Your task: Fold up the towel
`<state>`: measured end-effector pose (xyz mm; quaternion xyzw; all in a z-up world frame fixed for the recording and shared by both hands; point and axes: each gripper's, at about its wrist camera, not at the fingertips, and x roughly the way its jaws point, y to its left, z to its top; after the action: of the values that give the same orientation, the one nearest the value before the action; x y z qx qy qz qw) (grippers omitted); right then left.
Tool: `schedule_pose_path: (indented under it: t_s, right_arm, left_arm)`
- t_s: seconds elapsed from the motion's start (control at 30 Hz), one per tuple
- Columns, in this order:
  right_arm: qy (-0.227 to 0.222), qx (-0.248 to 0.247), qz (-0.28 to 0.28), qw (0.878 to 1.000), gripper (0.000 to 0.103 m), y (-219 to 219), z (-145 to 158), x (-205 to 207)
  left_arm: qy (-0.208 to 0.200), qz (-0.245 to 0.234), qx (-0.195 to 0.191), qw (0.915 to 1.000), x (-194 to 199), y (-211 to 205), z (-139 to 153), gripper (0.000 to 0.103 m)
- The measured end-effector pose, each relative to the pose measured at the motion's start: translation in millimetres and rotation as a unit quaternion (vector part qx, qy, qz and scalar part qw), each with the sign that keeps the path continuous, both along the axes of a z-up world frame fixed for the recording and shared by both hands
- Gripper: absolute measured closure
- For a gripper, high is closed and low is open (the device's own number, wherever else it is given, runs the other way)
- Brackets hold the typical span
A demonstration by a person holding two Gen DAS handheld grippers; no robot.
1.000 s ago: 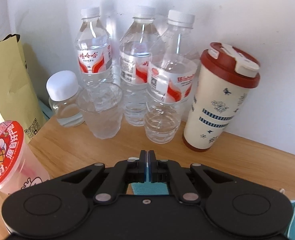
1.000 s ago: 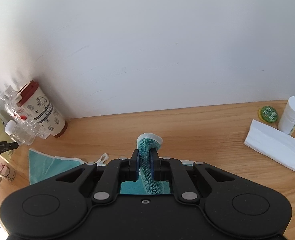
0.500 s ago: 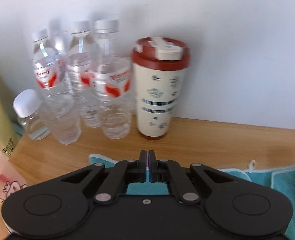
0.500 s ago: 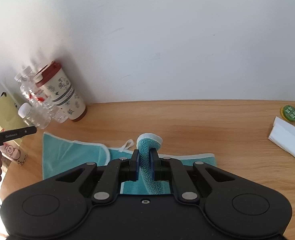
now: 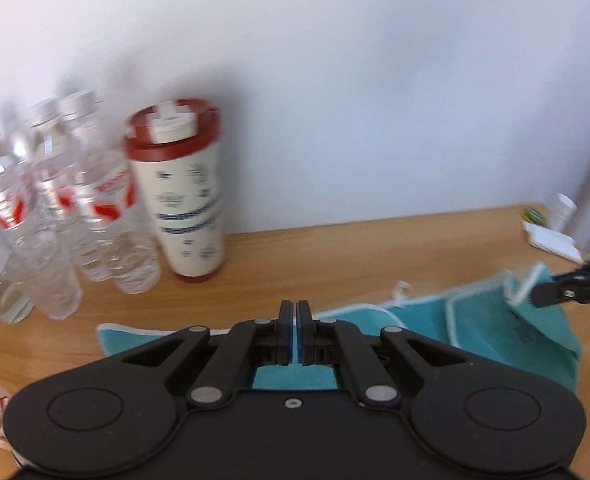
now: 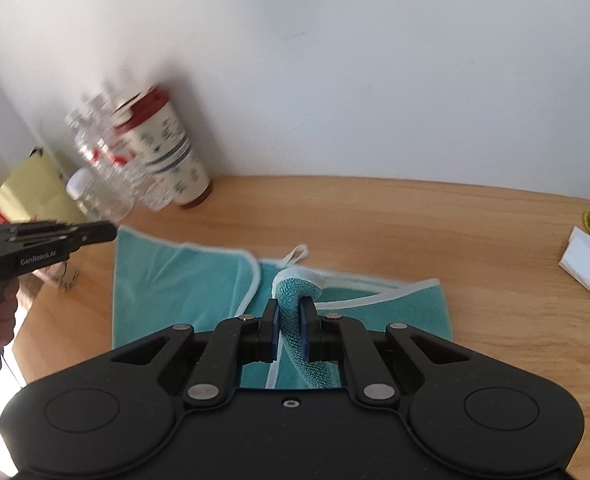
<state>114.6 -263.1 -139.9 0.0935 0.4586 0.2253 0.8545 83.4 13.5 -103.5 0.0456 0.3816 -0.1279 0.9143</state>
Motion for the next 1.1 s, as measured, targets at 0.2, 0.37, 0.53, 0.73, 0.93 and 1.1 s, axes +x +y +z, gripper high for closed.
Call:
schedule_pose_path:
  t_s: [0.2,0.37,0.53,0.73,0.93,1.1]
  right_arm:
    - [0.008,-0.006,0.045,0.999,0.092,14,0,-17]
    - [0.007,-0.007,0.040,0.999,0.092,14,0,-21]
    - [0.013,-0.002,0.017,1.000,0.092,5,-2,-15]
    - [0.024,-0.003,0.002,1.000,0.092,-2,-8,-12]
    - [0.027,-0.005,-0.015,0.999,0.092,-7,-13,-10]
    - [0.022,-0.004,-0.033,0.999,0.092,-14,-12,-1]
  left_arm:
    - [0.008,-0.068,0.007,0.9976,-21,-21,-4,0.101]
    - [0.022,-0.022,-0.005,0.9995,-14,-4,-10,0.100]
    - [0.036,0.143,-0.024,0.9887,20,57,-28,0.084]
    - [0.057,0.249,-0.012,0.9667,52,108,-53,0.061]
    - [0.057,0.213,-0.006,0.9753,47,99,-52,0.057]
    - [0.088,0.011,-0.004,0.9960,10,19,-42,0.056]
